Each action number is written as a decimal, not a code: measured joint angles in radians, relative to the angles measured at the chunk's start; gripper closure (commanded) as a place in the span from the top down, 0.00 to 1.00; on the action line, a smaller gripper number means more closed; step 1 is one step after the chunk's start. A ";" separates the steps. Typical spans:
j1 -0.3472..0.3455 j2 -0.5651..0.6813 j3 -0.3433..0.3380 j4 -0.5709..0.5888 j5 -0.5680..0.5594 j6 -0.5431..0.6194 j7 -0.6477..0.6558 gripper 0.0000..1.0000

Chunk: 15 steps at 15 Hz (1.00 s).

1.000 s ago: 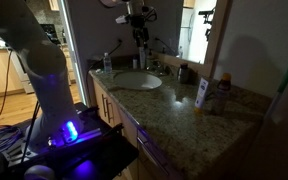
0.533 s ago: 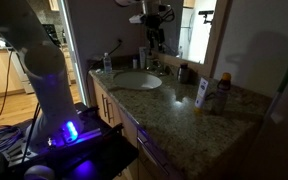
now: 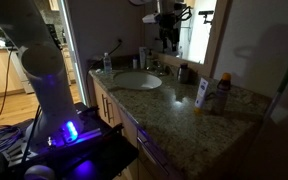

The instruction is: Move the shaving stick to the right side of the tap

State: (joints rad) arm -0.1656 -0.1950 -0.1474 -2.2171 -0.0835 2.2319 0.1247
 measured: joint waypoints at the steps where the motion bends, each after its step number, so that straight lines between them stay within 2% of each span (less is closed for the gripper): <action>1: 0.002 0.008 -0.004 -0.005 0.006 0.015 -0.058 1.00; 4: 0.000 0.085 -0.047 0.006 0.052 0.115 -0.219 1.00; 5: -0.006 0.124 -0.063 0.021 0.053 0.165 -0.232 1.00; 7: -0.024 0.215 -0.084 0.071 0.034 0.252 -0.175 1.00; 9: -0.035 0.289 -0.089 0.124 0.016 0.278 -0.116 1.00; 12: -0.034 0.315 -0.088 0.147 0.004 0.280 -0.104 1.00; 15: -0.034 0.332 -0.088 0.137 -0.081 0.315 -0.115 1.00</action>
State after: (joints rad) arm -0.1996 0.1372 -0.2353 -2.0796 -0.1641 2.5467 0.0099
